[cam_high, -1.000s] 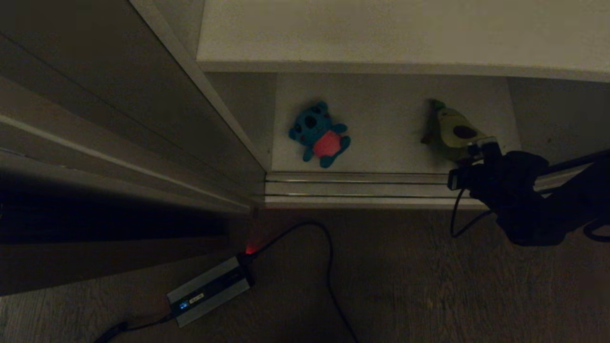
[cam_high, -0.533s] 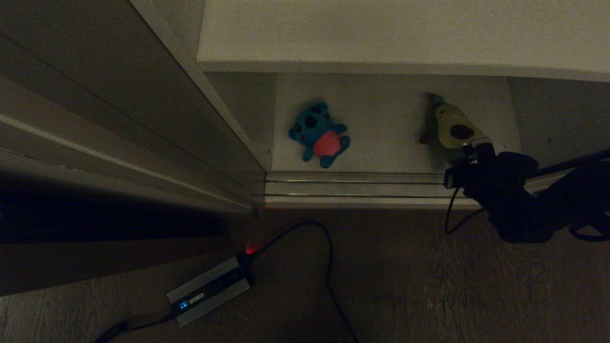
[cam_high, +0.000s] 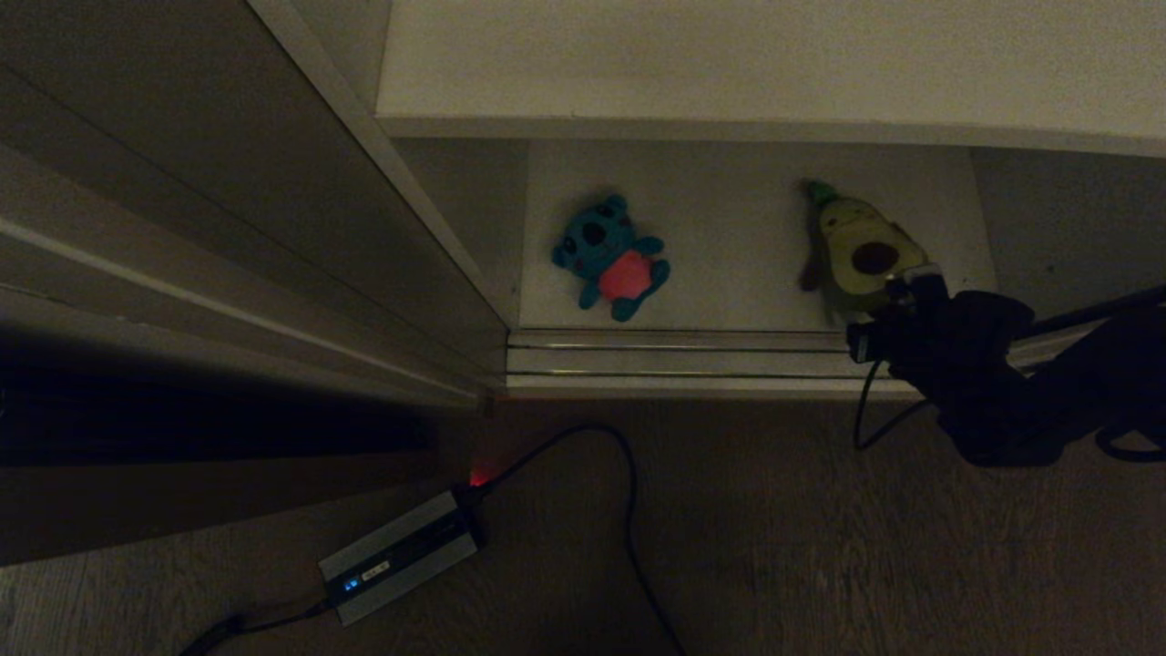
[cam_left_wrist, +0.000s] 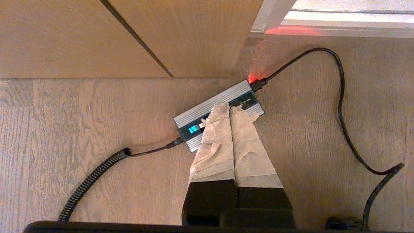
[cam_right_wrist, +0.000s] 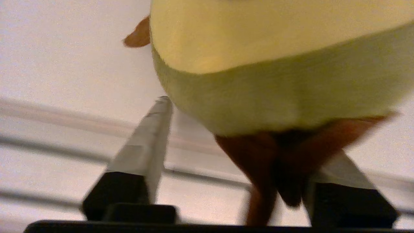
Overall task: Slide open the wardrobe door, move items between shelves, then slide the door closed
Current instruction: Place the green doll on the lower shelf
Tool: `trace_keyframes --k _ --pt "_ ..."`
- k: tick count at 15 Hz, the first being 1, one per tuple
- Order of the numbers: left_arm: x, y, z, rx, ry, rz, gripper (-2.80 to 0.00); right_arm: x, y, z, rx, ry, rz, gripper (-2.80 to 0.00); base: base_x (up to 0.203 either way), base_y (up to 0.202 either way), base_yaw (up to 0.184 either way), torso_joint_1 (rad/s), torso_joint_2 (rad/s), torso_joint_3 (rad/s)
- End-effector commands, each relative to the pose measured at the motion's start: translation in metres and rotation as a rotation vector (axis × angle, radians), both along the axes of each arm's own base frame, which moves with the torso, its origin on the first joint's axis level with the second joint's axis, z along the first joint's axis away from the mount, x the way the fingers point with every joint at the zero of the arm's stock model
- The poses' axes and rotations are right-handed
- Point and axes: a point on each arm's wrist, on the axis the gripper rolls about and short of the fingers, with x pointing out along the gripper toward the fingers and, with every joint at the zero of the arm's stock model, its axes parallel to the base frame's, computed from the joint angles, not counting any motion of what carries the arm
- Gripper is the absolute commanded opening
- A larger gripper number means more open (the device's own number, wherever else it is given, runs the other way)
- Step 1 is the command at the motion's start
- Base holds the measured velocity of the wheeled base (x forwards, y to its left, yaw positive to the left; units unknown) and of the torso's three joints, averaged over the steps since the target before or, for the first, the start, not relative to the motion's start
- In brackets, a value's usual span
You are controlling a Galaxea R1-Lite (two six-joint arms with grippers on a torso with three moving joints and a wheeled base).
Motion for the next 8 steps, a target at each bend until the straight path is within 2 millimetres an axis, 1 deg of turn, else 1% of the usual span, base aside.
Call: trace_keyframes --k 1,3,7,8 --pt "0.0 0.0 0.0 0.001 -0.004 0.0 -2.8 -0.017 0.001 0.012 0.0 0.007 0.005 0.0 0.0 0.0 0.0 0.0 0.0 0.0" --pt "0.0 0.0 0.0 0.0 -0.003 0.0 -2.8 -0.031 0.002 0.02 0.001 0.022 0.023 0.0 0.0 0.0 0.0 0.0 0.0 0.0" --pt "0.0 0.0 0.0 0.0 -0.003 0.0 -2.8 -0.051 0.004 0.022 0.005 0.059 0.03 0.0 0.0 0.0 0.0 0.0 0.0 0.0" --pt "0.0 0.0 0.0 0.0 -0.003 0.0 -2.8 -0.051 0.004 0.021 0.004 0.062 0.03 0.0 0.0 0.0 0.0 0.0 0.0 0.0"
